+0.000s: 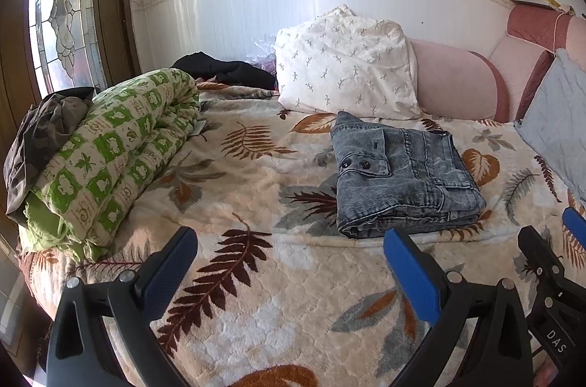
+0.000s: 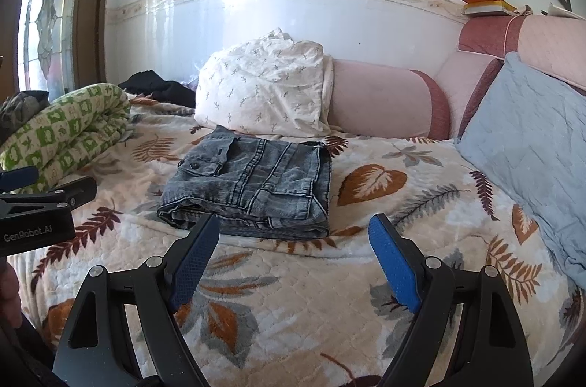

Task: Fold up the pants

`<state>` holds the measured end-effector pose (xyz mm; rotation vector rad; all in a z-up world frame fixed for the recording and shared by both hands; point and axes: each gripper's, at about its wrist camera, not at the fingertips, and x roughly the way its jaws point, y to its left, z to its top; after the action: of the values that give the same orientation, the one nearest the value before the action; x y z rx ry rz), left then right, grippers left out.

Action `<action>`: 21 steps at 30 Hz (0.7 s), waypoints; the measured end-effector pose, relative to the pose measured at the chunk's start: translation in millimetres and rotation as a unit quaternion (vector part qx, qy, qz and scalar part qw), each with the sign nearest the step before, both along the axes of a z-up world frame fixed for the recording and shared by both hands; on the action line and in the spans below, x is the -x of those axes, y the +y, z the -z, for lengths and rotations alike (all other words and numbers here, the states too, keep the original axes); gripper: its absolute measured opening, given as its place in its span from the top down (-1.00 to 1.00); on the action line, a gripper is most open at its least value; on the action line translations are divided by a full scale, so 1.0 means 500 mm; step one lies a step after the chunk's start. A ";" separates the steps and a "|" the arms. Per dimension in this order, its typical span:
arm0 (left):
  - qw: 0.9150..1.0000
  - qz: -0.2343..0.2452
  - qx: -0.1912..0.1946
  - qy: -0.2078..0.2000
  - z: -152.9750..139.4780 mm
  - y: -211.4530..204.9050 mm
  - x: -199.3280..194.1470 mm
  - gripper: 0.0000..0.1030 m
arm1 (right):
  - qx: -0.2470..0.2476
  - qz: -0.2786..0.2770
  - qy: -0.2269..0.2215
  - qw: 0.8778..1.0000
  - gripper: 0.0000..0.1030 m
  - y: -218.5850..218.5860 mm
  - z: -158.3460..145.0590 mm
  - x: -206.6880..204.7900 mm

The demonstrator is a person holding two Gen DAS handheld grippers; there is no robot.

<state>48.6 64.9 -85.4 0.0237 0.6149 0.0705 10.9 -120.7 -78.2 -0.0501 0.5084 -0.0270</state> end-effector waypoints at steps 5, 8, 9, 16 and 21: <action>1.000 -0.001 -0.003 0.009 0.014 0.003 -0.021 -0.99 | -0.001 -0.004 0.004 1.000 -0.63 0.007 0.006 -0.015; 1.000 -0.001 -0.004 0.015 0.027 0.003 -0.036 -0.99 | -0.001 -0.005 0.009 1.000 -0.63 0.009 0.012 -0.028; 1.000 -0.001 -0.002 0.022 0.032 0.003 -0.043 -0.99 | -0.002 -0.005 0.011 1.000 -0.63 0.010 0.015 -0.032; 0.999 0.012 0.006 0.033 0.067 -0.004 -0.074 -0.99 | -0.001 -0.003 0.027 1.000 -0.63 0.005 0.033 -0.064; 0.999 0.025 0.005 0.038 0.102 -0.008 -0.093 -0.99 | 0.004 0.005 0.046 0.999 -0.63 0.002 0.055 -0.088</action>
<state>95.1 61.0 -136.3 0.0320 0.6913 0.0172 54.7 -119.8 -105.9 -0.0575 0.6014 -0.0362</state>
